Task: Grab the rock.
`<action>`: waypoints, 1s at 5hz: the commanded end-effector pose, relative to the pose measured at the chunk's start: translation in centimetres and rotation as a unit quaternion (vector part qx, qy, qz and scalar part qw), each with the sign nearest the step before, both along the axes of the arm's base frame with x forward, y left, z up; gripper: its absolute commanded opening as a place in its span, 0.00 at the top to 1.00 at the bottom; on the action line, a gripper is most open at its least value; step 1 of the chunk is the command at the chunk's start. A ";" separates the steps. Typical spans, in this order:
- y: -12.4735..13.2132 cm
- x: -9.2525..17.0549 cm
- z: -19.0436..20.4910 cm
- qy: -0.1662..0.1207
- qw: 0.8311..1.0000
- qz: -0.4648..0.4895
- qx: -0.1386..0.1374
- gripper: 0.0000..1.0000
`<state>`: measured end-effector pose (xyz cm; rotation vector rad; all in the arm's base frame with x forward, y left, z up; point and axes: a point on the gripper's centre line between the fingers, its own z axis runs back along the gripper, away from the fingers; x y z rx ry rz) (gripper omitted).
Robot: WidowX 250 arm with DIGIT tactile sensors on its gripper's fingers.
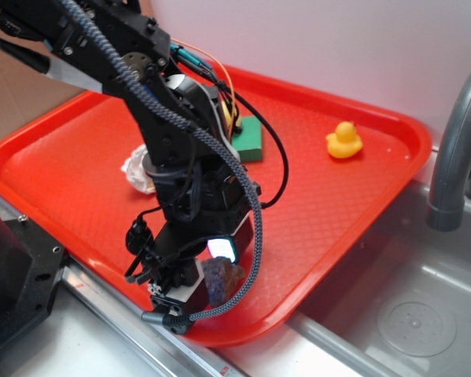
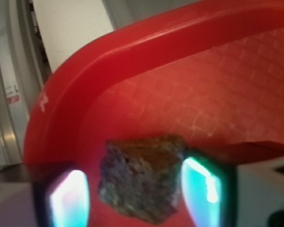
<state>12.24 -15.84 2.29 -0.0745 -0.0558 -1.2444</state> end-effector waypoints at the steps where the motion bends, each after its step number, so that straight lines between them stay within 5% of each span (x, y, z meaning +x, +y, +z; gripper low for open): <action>1: 2.8 -4.5 1.1 0.015 0.994 0.103 0.032 1.00; 2: 6.4 0.2 6.1 0.016 0.973 0.227 0.039 1.00; 3: 8.9 2.0 11.1 0.013 0.938 0.346 0.025 1.00; 4: 11.8 0.5 14.6 0.006 0.888 0.460 -0.021 1.00; 5: 11.3 0.5 14.5 -0.021 0.856 0.515 -0.036 0.00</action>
